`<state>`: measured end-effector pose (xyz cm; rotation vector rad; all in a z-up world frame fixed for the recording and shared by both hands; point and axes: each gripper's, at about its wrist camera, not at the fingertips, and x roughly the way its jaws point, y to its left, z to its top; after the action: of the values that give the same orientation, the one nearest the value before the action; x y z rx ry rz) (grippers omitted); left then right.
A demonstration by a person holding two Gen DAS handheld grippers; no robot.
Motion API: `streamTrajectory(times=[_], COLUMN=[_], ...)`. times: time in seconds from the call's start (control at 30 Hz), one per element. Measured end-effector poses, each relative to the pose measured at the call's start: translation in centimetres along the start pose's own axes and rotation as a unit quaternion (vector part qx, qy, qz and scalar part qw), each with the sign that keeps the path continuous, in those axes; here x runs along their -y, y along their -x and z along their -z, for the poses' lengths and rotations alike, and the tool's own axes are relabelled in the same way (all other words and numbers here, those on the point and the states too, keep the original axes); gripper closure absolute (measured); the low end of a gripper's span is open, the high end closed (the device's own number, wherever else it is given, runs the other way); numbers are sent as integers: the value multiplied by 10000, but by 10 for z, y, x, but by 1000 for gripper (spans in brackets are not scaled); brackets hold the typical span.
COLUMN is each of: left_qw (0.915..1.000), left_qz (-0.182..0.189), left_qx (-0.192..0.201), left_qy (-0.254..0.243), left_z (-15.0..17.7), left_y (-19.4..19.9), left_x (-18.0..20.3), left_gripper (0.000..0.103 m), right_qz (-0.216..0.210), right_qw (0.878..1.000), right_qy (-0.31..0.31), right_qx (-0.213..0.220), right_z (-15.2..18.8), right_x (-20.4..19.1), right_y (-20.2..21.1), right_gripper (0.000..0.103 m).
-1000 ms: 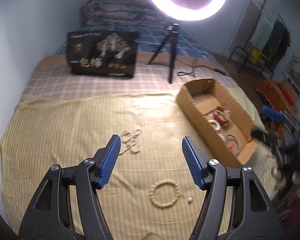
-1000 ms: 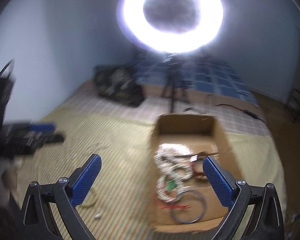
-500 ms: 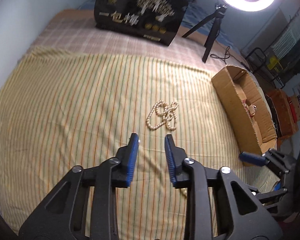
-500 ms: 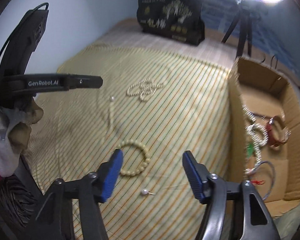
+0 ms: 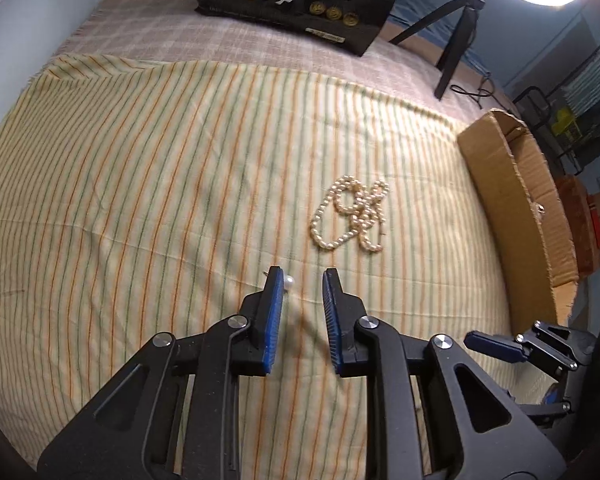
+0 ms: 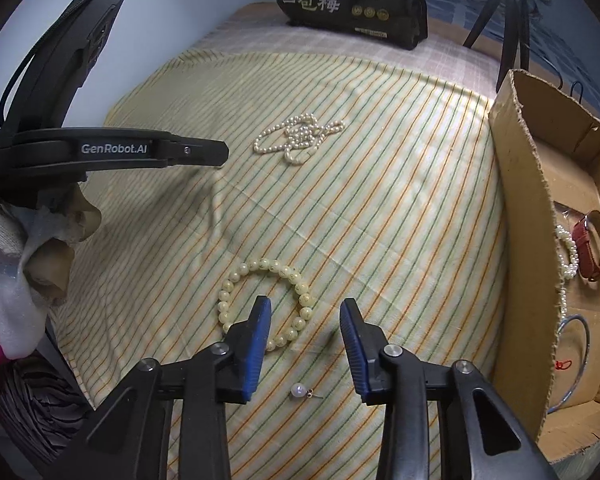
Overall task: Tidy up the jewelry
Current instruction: 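Grasp the pearl earring with the left tool while the right tool grasps the cream bead bracelet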
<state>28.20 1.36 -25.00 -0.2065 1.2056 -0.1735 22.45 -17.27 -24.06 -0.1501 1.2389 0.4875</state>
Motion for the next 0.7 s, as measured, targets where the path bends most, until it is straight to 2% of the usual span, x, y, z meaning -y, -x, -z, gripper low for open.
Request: streamTrajectory(times=[0.4, 0.7], left_qw=[9996, 9995], left_qz=[-274, -318], left_qx=[-66, -41], left_qy=[-27, -71], left_z=[-4, -3], left_y=[-17, -20], left_x=[0, -1], left_gripper=[87, 94], right_qz=[-1, 139], right_qw=[9999, 9997], right_qy=[-15, 148], right_qx=[-103, -128], right_z=[-6, -6], right_x=[3, -4], right_y=[-15, -21], right_gripper=[73, 78])
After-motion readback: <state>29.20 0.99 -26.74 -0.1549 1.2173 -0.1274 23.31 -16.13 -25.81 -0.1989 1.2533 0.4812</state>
